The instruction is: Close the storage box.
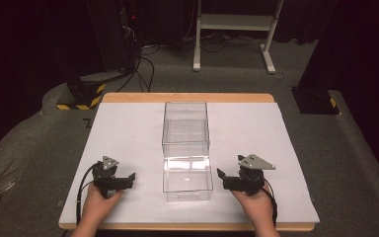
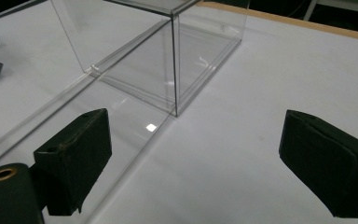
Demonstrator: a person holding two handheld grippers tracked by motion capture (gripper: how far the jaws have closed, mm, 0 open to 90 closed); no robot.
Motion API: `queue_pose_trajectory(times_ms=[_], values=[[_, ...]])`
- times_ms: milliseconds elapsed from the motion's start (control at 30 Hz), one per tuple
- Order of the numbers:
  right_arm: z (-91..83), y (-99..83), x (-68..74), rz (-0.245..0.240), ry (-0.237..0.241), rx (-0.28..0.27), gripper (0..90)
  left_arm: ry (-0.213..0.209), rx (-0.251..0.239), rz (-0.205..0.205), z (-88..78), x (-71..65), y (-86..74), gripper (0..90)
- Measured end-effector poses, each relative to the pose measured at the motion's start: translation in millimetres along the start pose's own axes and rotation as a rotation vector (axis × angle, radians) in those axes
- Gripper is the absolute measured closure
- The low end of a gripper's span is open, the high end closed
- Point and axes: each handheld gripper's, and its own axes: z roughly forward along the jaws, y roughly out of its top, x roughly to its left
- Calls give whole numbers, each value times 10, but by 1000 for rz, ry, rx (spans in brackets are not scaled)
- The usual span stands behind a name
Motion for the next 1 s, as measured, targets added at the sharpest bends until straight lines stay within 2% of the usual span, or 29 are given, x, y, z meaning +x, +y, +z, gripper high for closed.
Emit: queue_pose_trajectory(times_ms=[433, 633, 1000], values=[[-144, 102, 127, -7, 42, -65, 94, 0, 0, 0, 0, 0, 0, 13], [-192, 136, 218, -17, 77, -94, 94, 0, 0, 0, 0, 0, 0, 13], [-214, 92, 384, -34, 142, -93, 98, 0, 1, -1, -1, 0, 0, 13]])
